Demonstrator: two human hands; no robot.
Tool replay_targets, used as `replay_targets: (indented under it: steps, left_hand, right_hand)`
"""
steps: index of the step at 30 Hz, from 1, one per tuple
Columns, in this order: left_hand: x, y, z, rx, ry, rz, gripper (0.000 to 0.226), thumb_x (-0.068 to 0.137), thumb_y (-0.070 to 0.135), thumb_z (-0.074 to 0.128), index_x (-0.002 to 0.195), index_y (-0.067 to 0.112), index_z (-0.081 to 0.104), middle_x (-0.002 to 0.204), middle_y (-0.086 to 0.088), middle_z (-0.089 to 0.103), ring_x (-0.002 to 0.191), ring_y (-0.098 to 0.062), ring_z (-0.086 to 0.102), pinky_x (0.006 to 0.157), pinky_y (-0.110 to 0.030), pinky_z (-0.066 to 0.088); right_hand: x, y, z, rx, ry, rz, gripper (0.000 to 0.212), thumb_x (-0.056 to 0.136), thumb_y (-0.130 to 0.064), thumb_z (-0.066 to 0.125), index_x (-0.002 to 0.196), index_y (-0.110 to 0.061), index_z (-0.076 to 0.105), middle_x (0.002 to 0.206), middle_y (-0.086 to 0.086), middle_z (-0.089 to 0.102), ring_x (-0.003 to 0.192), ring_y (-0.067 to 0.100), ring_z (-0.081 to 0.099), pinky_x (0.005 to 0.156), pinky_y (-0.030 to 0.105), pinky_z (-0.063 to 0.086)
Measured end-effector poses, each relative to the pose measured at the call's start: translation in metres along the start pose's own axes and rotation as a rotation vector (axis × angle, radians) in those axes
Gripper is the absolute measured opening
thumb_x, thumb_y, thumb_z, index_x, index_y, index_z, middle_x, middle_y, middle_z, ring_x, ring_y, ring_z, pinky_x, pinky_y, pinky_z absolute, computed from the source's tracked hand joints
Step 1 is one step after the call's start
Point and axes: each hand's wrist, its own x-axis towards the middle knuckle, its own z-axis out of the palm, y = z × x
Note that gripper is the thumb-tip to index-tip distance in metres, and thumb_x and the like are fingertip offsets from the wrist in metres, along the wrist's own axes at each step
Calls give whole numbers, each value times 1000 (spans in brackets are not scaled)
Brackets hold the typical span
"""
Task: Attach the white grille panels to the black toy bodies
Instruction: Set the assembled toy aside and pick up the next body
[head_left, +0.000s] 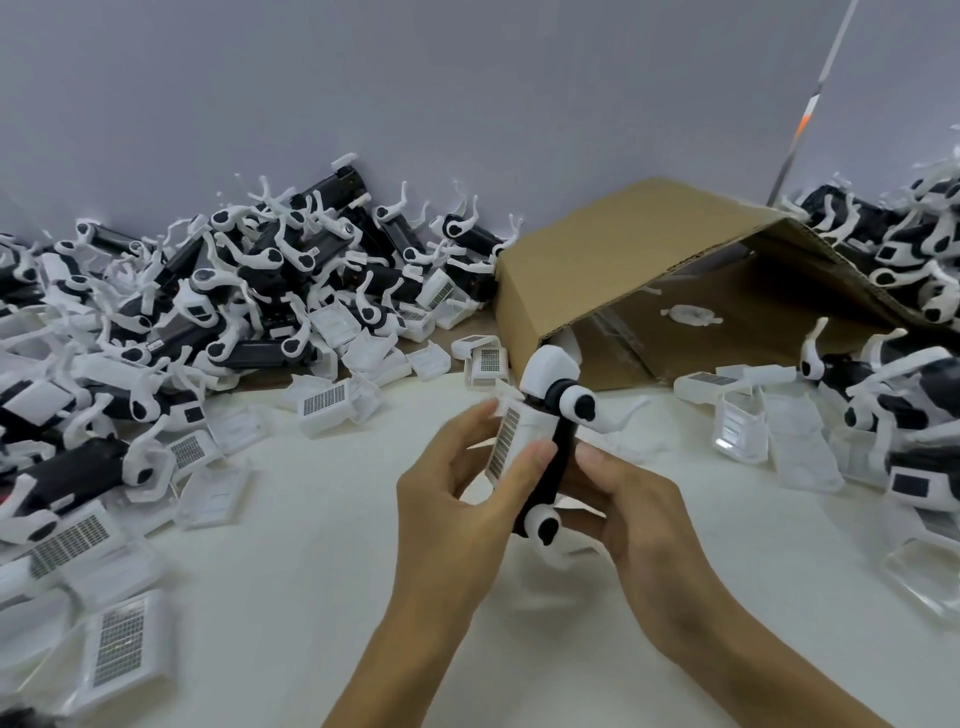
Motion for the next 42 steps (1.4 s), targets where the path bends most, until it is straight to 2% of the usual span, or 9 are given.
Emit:
replay_targets:
  steps: [3, 7, 13, 17, 21, 25, 31, 36, 42]
  left_hand:
    - [-5, -1, 5, 141, 26, 128, 35, 77, 45, 80, 108, 32, 69, 99, 15, 75, 93, -9, 73, 79, -17, 55]
    - [-9, -3, 11, 157, 110, 223, 34, 82, 49, 72, 110, 29, 67, 99, 15, 73, 95, -11, 71, 81, -16, 54]
    - [-12, -3, 15, 107, 89, 179, 43, 86, 48, 67, 119, 20, 68, 104, 11, 73, 102, -15, 70, 83, -23, 56]
    - [-11, 2, 10, -47, 126, 63, 32, 80, 45, 78, 109, 32, 72, 99, 5, 75, 89, -18, 73, 66, -27, 59]
    - [-8, 0, 12, -84, 3, -146, 44, 68, 47, 83, 109, 39, 70, 99, 11, 73, 91, -17, 74, 71, -37, 63]
    - [-4, 0, 6, 70, -67, -71, 45, 65, 50, 85, 106, 45, 69, 102, 10, 68, 97, -8, 69, 71, -27, 60]
    - [-12, -1, 8, 322, -316, 38, 60, 76, 38, 86, 118, 52, 44, 112, 19, 61, 107, -14, 65, 82, -29, 60]
    - [-1, 3, 1, 12, -384, -133, 47, 77, 54, 63, 119, 33, 67, 114, 9, 73, 111, -13, 67, 95, -40, 56]
    - [-3, 5, 4, -7, -358, -176, 26, 89, 43, 61, 101, 29, 79, 99, 1, 78, 98, -19, 74, 94, -52, 56]
  right_hand:
    - [-1, 0, 3, 12, 4, 30, 41, 90, -58, 54, 110, -32, 78, 113, 4, 76, 110, 22, 71, 94, 43, 56]
    - [0, -4, 5, 71, 67, 23, 23, 93, -39, 66, 107, -27, 80, 111, 4, 77, 106, 23, 73, 82, 30, 60]
    - [-1, -8, 4, 39, 41, -7, 34, 88, -41, 60, 112, -24, 79, 110, 5, 77, 104, 24, 74, 83, 27, 60]
    - [-3, -7, 8, -76, -5, -19, 31, 99, -36, 54, 111, -21, 79, 105, 6, 78, 99, 25, 74, 79, 29, 60]
    - [-3, -6, 4, -52, 8, 29, 38, 96, -37, 48, 109, -20, 79, 104, 8, 78, 96, 24, 75, 76, 29, 60]
    - [-1, -9, 3, 52, -22, 86, 42, 90, -42, 42, 109, -31, 78, 108, 8, 77, 100, 25, 74, 77, 33, 60]
    - [-1, -18, 6, -40, 65, 82, 33, 77, -59, 76, 97, -33, 80, 96, 0, 80, 91, 16, 77, 71, 18, 58]
    - [4, -21, -5, -140, 234, -15, 35, 64, -66, 66, 72, -35, 81, 79, -7, 78, 77, 9, 76, 59, 14, 56]
    - [0, -16, -4, -236, 199, -57, 44, 75, -65, 61, 77, -24, 79, 78, -6, 78, 76, 12, 76, 61, 19, 58]
